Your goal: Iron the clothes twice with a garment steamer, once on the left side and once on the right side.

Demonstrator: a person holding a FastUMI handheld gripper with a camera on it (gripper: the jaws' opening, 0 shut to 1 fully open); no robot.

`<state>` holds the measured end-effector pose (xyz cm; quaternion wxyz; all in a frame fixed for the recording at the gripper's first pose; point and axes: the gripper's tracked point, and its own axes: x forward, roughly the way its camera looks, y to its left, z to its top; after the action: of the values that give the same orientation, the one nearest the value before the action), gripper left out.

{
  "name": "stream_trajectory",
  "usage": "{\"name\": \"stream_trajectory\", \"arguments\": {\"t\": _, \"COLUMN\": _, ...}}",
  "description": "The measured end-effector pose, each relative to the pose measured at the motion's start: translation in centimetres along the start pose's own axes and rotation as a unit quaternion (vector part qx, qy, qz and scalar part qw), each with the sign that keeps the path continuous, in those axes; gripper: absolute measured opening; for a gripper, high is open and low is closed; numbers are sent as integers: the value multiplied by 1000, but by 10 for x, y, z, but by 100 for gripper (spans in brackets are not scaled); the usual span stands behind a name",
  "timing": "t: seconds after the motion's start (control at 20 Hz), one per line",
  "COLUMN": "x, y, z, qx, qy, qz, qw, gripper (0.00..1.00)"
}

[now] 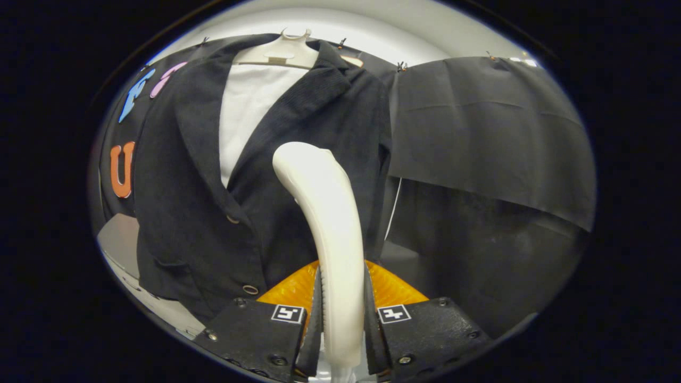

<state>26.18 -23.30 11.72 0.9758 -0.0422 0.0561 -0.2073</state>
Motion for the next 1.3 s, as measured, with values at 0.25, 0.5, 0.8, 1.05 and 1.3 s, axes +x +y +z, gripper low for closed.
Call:
{"name": "stream_trajectory", "arguments": {"t": 0.25, "x": 1, "y": 6, "z": -30, "qx": -15, "qy": 13, "qz": -3, "qw": 1000, "gripper": 37}}
{"name": "stream_trajectory", "arguments": {"t": 0.5, "x": 2, "y": 10, "z": -56, "qx": -21, "qy": 28, "qz": -5, "qw": 999, "gripper": 37}}
{"name": "stream_trajectory", "arguments": {"t": 0.8, "x": 2, "y": 15, "z": -94, "qx": -28, "qy": 52, "qz": -6, "qw": 998, "gripper": 37}}
{"name": "stream_trajectory", "arguments": {"t": 1.05, "x": 0, "y": 18, "z": -117, "qx": -31, "qy": 61, "qz": -6, "qw": 998, "gripper": 37}}
{"name": "stream_trajectory", "arguments": {"t": 1.3, "x": -4, "y": 24, "z": -148, "qx": -38, "qy": 77, "qz": -3, "qw": 996, "gripper": 37}}
